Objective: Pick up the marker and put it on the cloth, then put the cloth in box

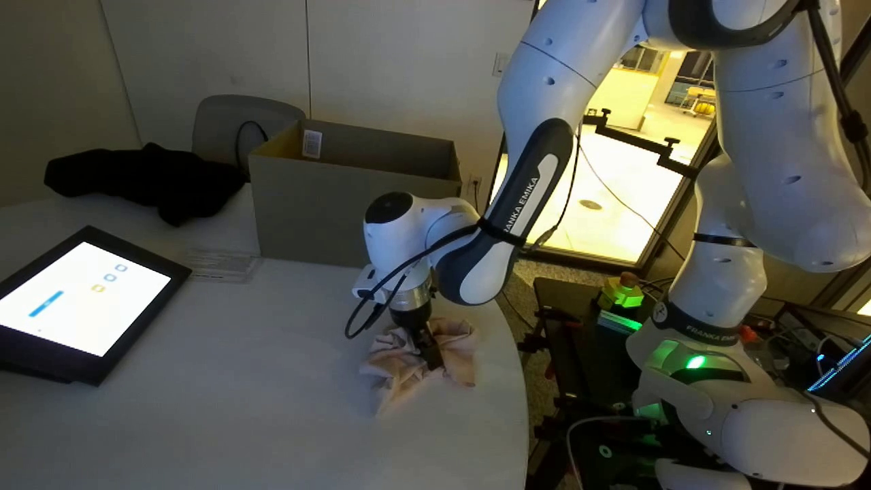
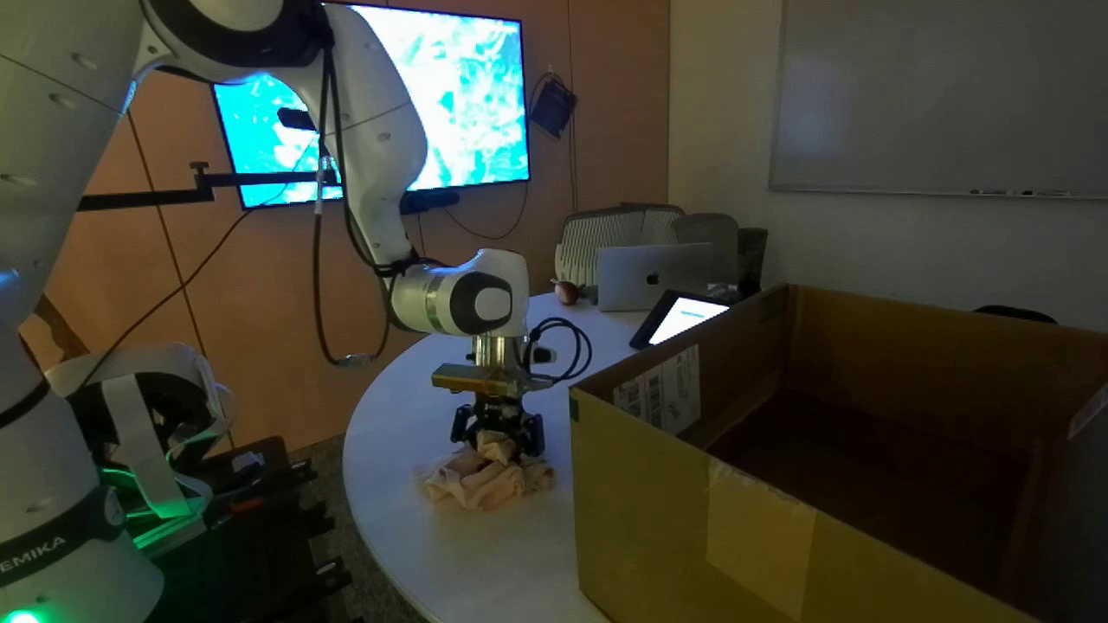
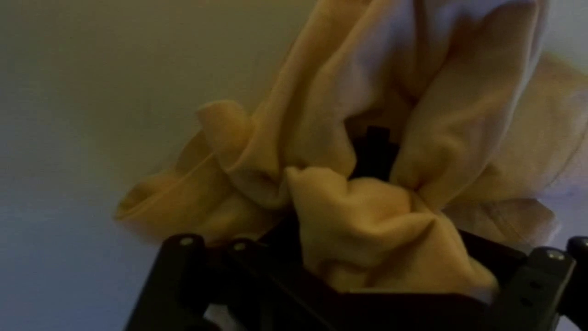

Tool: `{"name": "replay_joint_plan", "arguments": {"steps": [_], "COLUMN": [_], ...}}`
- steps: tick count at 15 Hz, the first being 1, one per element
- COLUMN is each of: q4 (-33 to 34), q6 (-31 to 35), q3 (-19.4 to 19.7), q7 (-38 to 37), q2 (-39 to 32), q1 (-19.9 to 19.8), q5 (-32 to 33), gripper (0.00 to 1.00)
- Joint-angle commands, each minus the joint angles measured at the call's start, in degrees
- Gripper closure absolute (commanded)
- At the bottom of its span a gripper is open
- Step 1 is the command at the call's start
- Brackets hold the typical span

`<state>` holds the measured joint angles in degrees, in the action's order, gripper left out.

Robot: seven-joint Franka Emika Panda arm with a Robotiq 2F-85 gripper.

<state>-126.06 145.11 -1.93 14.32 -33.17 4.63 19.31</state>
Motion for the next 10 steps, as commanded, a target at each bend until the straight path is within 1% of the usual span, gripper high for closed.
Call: {"name": "replay_joint_plan", "arguments": {"steps": [1,2,6,7,8,10], "q4": [0.5,0.3,-1.3,-1.6,-1.6,-1.5], "q6": [-2.5,-2.9,-3.5,-3.4,-3.8,-4.4], "q3": [-1.2,-1.1,-0.5,-0.2,0.0,0.6], "q7": [1.7,1.5,0.8,0.2,-0.3,-1.6], "q2": [1.8,2.8,8.4,9.9,11.1,13.2], "q1": [-1.1,-1.0,-0.9,-0.7,-0.5,0.0], "q5": [-1.6,-1.6,-0.8,-0.5,-0.3,0.5], "gripper": [0.76,0.83,0.92,0.87,0.88,0.86]}}
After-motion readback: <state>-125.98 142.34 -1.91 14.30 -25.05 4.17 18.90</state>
